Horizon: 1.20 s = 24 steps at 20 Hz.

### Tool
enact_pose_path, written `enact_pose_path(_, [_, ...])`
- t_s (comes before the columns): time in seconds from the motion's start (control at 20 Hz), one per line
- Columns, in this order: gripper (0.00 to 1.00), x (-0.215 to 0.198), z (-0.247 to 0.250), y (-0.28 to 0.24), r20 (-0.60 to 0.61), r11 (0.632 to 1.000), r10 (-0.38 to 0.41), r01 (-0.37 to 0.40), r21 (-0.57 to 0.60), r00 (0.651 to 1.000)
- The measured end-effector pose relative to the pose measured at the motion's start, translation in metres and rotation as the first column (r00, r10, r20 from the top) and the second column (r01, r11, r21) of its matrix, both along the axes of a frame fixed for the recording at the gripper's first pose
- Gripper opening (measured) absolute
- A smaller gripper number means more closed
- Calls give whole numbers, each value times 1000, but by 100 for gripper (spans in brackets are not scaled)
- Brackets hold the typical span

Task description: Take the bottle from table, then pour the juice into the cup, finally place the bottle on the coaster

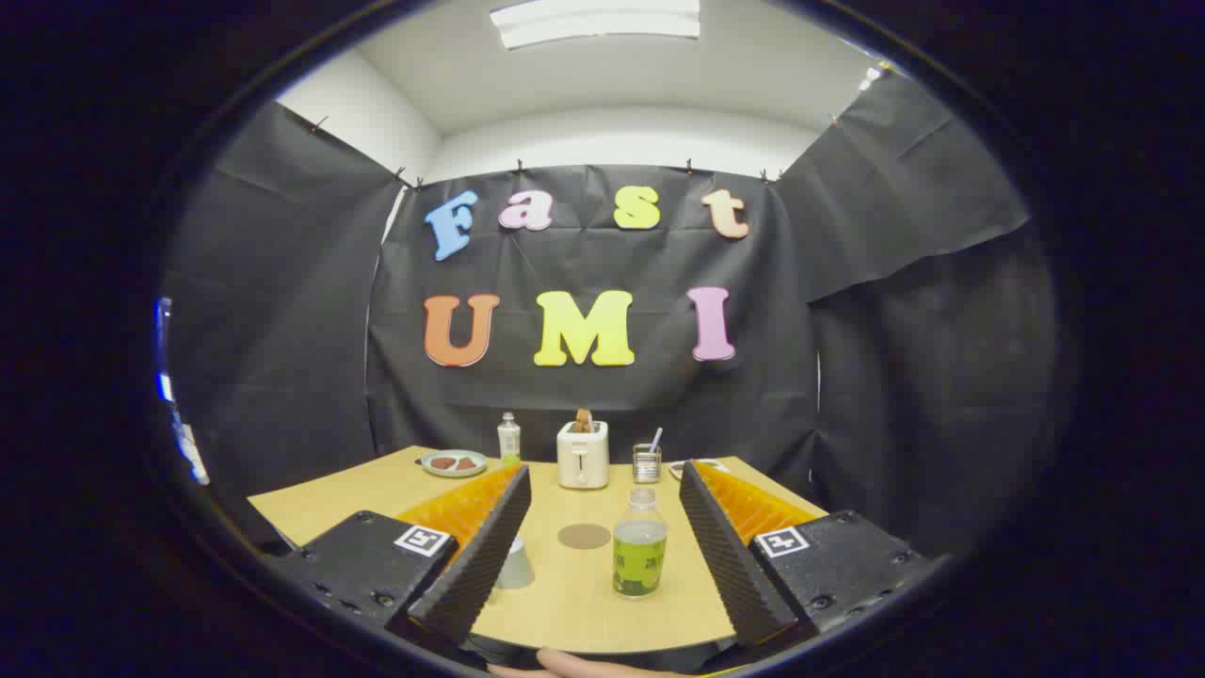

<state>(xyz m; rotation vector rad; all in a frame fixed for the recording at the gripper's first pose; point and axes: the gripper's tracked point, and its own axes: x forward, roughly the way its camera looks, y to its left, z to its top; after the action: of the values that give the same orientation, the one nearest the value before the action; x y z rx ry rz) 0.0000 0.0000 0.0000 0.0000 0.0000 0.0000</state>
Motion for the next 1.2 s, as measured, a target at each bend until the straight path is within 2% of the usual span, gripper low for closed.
enact_pose_path(0.75, [100, 7, -16, -5, -41, 1000, -20, 21, 21, 999])
enact_pose_path(1.2, [100, 30, -46, -8, -89, 1000, -26, 26, 2, 996])
